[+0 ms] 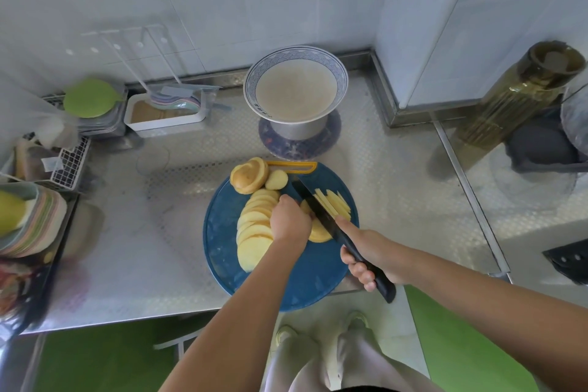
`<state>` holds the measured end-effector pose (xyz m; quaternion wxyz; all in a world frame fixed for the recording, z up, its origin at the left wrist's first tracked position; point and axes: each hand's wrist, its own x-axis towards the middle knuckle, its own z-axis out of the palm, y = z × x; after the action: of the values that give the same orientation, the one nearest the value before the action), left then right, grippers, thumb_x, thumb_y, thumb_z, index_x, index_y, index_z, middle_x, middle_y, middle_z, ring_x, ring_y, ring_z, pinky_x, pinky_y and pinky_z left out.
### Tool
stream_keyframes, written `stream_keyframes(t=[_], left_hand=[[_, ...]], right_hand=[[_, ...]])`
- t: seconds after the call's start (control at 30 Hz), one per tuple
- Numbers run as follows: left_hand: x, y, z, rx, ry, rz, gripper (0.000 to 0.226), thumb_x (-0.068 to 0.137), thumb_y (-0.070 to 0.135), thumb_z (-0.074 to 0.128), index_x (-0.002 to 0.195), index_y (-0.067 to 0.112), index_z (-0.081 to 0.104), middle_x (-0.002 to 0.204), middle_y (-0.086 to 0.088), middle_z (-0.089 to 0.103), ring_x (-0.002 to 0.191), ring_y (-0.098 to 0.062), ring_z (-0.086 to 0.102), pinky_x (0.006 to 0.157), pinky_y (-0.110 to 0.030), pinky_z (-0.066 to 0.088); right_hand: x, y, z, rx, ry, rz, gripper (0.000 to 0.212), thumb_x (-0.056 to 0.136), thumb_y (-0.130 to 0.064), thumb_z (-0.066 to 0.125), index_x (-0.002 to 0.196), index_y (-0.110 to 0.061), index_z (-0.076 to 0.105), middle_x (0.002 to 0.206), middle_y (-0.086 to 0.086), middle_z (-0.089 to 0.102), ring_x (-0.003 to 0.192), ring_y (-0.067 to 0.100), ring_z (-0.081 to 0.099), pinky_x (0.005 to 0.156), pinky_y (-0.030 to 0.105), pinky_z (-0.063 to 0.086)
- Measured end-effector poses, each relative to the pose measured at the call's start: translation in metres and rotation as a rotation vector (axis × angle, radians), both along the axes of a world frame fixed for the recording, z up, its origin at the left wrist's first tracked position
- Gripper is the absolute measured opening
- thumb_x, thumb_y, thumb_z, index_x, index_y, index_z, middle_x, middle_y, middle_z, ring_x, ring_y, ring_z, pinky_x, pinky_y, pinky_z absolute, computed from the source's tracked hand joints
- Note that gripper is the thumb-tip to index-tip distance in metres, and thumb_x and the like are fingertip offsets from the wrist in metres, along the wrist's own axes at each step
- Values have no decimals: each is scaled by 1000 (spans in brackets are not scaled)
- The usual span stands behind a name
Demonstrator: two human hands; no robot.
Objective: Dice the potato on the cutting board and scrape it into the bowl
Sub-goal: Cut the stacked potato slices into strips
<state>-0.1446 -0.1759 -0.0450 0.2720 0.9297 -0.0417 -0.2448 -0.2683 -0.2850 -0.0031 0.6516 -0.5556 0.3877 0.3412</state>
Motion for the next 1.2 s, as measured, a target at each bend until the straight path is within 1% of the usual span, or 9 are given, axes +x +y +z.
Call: stream_keyframes(t=[0.07, 0.2, 0.3, 0.43, 0.6, 0.7, 0.83, 0.97, 1.2], left_hand=[[0, 0, 0, -20, 19, 11, 25, 90, 17, 62, 109, 2, 54, 99, -6, 61, 82, -18, 50, 63, -28, 37], [1, 1, -5, -33, 34, 23, 24, 88, 19, 61, 104, 0, 60, 94, -11, 66, 75, -20, 52, 47, -25, 31], [1, 0, -7, -18, 35, 15, 24, 89, 19, 60, 101, -1, 63, 88, -11, 65, 72, -20, 53, 44, -24, 29], [1, -1, -6, 1, 19, 15, 23, 91, 18, 58, 100, -4, 63, 85, -14, 64, 81, -28, 61, 43, -21, 28], [-1, 1, -7, 31, -4, 15, 20, 92, 15, 56, 98, -3, 63, 77, -6, 56, 70, -19, 49, 44, -20, 26], [0, 0, -8, 28, 6, 15, 18, 92, 16, 57, 93, -1, 62, 79, -9, 59, 69, -18, 49, 44, -20, 26], [-2, -1, -7, 7, 6, 34, 22, 91, 17, 56, 99, -2, 62, 93, -14, 67, 82, -27, 59, 49, -25, 30], [-3, -1, -1, -13, 14, 35, 21, 93, 21, 55, 102, 2, 57, 96, -10, 64, 90, -27, 59, 63, -28, 34], [-9, 1, 3, -34, 7, 53, 25, 96, 23, 51, 108, 1, 55, 102, -13, 66, 92, -28, 61, 62, -28, 33]], right_hand=[[-13, -4, 1, 7, 8, 4, 71, 90, -78, 31, 57, -15, 40, 49, 2, 32, 38, 15, 27, 42, 22, 28], [-31, -1, -3, 8, -1, -3, 70, 89, -77, 32, 57, -15, 39, 49, 3, 32, 39, 16, 26, 43, 24, 29], [-32, 2, -5, 0, -26, -7, 71, 88, -78, 31, 57, -15, 38, 49, 4, 31, 39, 17, 26, 42, 24, 29], [-29, 5, -5, -76, -22, 65, 73, 87, -80, 26, 58, -14, 37, 46, 3, 33, 37, 16, 30, 39, 23, 32], [-27, 9, -10, -116, -4, 104, 75, 85, -82, 24, 56, -14, 38, 46, 3, 36, 36, 16, 33, 39, 23, 34], [-26, 9, -14, -119, -2, 84, 75, 85, -82, 24, 56, -15, 37, 46, 3, 35, 37, 16, 32, 40, 24, 33], [-17, 12, -20, -134, 23, 67, 75, 86, -82, 24, 55, -15, 36, 45, 2, 34, 36, 16, 30, 39, 23, 32], [-10, 20, -31, -181, 52, 47, 74, 86, -81, 24, 55, -15, 33, 43, 1, 32, 33, 15, 31, 37, 21, 31], [-12, 29, -40, -298, -24, 12, 68, 91, -75, 23, 59, -16, 27, 39, -4, 25, 31, 13, 25, 34, 22, 29]])
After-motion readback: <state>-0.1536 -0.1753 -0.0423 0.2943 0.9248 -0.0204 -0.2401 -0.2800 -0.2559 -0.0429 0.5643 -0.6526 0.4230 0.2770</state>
